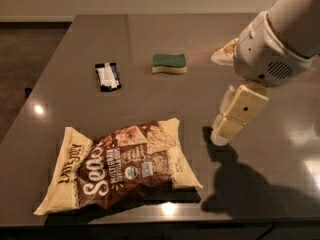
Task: Move brown chip bag near sponge
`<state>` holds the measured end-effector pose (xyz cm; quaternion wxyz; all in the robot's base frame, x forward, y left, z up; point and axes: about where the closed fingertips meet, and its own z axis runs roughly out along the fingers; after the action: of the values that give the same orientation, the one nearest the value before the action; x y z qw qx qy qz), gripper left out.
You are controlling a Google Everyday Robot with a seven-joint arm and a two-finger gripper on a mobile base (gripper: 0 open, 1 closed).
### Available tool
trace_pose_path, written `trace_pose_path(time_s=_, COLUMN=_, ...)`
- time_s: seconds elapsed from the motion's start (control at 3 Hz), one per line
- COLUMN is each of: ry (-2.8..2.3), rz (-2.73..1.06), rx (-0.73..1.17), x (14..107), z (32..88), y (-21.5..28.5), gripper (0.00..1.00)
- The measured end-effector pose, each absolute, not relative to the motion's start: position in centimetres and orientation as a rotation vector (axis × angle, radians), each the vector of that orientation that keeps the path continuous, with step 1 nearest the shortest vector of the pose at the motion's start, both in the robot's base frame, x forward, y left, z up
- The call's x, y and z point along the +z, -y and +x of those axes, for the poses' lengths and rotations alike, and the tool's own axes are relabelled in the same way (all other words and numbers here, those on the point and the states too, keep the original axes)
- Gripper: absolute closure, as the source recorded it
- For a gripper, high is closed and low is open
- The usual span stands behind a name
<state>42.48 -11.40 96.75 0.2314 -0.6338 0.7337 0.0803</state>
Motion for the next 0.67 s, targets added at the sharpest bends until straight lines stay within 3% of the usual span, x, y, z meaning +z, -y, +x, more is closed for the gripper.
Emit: trace_pose_path(time_s=0.67, ry=-1.824, rz=-1.95, rx=0.185, x=93.9, z=40.1, y=2.1, gripper=0.0)
